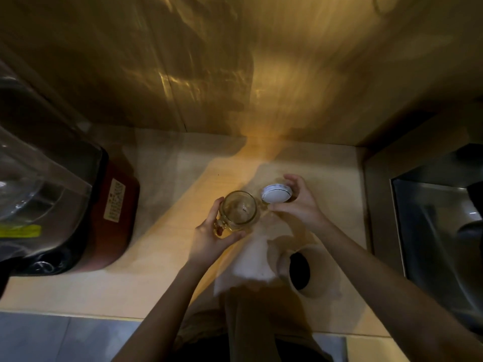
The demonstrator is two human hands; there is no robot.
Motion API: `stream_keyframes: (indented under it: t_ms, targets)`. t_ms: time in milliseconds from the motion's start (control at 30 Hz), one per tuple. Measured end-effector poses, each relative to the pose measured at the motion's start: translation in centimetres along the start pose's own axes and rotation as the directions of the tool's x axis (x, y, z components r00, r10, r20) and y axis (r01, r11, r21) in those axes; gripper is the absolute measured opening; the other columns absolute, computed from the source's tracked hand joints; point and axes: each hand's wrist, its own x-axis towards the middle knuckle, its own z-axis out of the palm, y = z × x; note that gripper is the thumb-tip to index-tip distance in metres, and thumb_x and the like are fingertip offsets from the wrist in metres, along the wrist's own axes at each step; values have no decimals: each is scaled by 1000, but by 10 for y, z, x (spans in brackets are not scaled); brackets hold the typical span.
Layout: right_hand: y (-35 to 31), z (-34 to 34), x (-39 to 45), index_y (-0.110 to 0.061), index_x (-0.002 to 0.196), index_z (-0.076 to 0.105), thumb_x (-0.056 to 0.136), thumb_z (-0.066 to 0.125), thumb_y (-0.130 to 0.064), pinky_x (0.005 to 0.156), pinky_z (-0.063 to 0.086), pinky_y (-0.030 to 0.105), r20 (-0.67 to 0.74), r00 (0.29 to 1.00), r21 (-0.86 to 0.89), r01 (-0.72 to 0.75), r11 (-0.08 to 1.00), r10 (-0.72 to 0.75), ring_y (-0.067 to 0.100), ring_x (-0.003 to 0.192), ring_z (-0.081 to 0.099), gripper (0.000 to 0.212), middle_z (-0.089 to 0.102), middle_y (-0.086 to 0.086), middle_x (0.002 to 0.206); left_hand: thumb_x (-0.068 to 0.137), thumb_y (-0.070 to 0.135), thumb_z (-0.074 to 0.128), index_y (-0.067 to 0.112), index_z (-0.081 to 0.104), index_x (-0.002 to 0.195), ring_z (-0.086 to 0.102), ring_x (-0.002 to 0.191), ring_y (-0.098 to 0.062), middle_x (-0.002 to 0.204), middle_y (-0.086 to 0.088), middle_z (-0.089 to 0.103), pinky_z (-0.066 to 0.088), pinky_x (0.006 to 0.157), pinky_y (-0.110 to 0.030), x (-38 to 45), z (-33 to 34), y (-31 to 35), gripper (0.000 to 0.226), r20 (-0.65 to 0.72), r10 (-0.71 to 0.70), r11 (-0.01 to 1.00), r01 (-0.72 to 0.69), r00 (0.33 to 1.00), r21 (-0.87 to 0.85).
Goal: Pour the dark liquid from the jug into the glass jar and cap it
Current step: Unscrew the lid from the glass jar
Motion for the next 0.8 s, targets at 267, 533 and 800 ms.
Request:
stream_keyframes:
  t_ms: [267,533,800]
  targets:
    - [23,4,9,-16,134,41,46,84,-19,92,45,32,105,993,-176,66,982,-48,21,109,56,98,56,1,116,57,56,71,47,18,130,62,86,-12,112,12,56,44,72,-5,0,2,0,91,-9,17,1000,-17,1000,2]
    - [30,-1,15,-11,133,46,54,87,-9,93,33,27,102,974,-478,226,849,-202,28,124,42,89,55,7,131,56,62,64,47,15,130,62,87,-14,114,13,55,49,76,-18,-2,4,-1,90,-21,22,1000,-22,1000,-17]
    - [29,-3,20,-13,132,46,54,86,-10,101,39,42,8,979,-518,177,837,-202,29,123,42,88,56,6,129,55,63,63,48,15,129,61,86,-10,115,10,56,42,72,-1,-2,5,1,89,-15,5,1000,-5,1000,-10]
